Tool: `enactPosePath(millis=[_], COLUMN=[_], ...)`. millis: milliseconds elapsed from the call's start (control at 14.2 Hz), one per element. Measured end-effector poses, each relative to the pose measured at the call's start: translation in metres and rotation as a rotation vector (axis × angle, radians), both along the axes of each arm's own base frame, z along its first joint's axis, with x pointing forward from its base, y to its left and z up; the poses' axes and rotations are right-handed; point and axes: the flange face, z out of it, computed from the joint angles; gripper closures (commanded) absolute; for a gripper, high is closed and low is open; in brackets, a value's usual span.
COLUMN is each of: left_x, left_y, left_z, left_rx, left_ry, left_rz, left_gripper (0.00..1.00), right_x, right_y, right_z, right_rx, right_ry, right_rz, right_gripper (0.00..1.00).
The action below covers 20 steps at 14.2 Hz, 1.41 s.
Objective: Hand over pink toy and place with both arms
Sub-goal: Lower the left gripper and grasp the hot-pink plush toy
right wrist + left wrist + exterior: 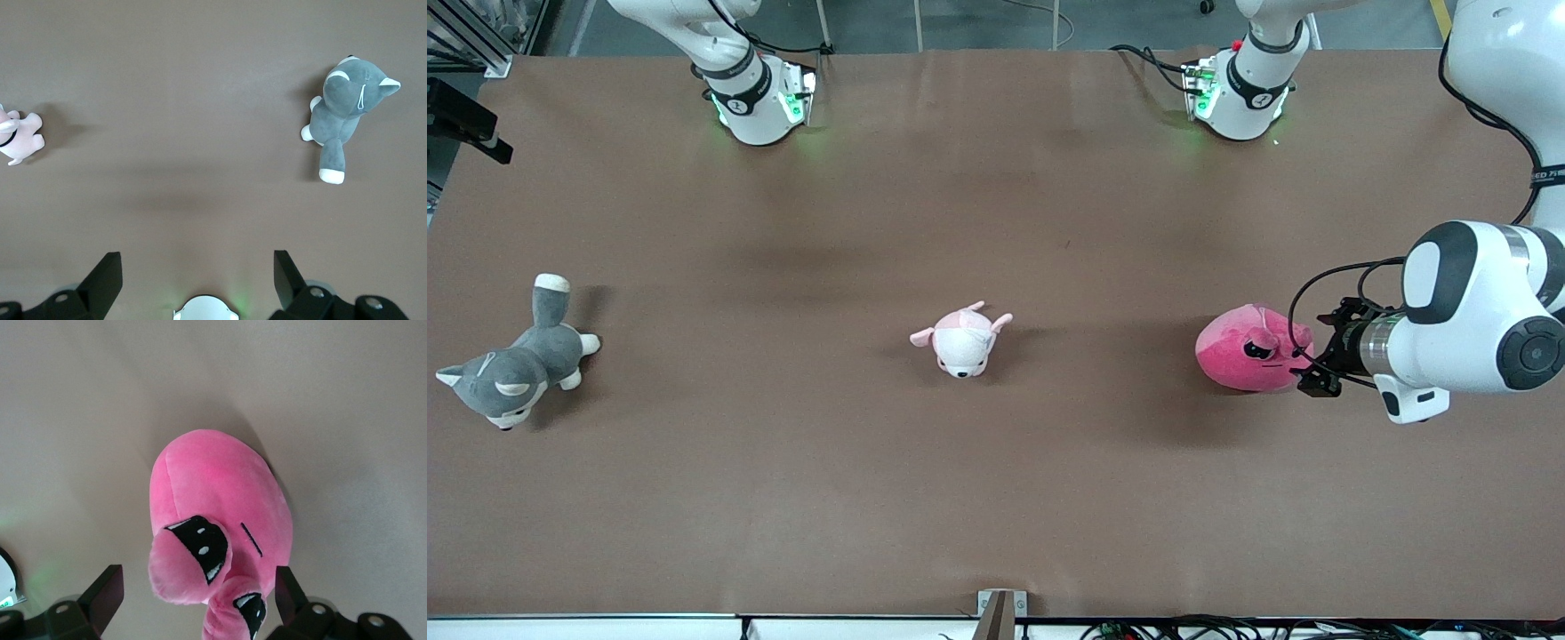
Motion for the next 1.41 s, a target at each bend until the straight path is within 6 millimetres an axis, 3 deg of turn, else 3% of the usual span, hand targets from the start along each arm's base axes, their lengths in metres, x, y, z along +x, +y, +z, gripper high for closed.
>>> enactPosePath(millis=[423, 1127, 1408], left_x=[0.000, -0.007, -0.008], left_y=[0.003, 0.003, 0.002], left_z=[-0.008, -0.041, -0.042], left_rx=[-0.001, -0.005, -0.006], left_ry=[0.015, 0.076, 0.084], left_rz=[0.006, 0.003, 0.002], left_gripper=[0.00, 0.02, 0.32], right_x=[0.000, 0.000, 0.000], right_y=[0.000, -0.001, -0.001], right_z=[0.000, -0.001, -0.001], right_rx=[0.000, 0.000, 0.000], right_ry=[0.000, 0.002, 0.002], right_rz=[-0.001, -0.001, -0.003], right_gripper=[0.00, 0.00, 0.00])
